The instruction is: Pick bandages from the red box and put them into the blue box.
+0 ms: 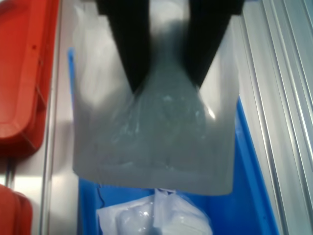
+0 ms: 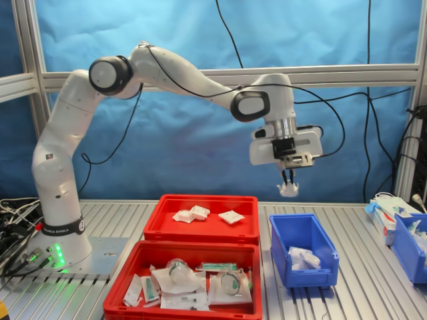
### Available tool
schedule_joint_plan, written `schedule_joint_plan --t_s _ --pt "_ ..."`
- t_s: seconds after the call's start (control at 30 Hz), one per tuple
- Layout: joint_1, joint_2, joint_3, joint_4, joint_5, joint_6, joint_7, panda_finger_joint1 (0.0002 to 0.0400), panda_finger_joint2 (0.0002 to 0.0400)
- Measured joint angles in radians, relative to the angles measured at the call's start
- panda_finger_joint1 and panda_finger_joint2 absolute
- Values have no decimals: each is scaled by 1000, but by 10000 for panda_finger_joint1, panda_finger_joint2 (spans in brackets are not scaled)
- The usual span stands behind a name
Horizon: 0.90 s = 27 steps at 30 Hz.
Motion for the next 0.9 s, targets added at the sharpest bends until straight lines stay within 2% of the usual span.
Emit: schedule_joint_plan --t_s 0.13,0.37,0.9 --pt "-17 72 -2 65 11 0 0 44 44" --pt "-36 132 -6 113 16 10 0 44 44" --pt "-51 178 -14 138 21 19 0 44 44"
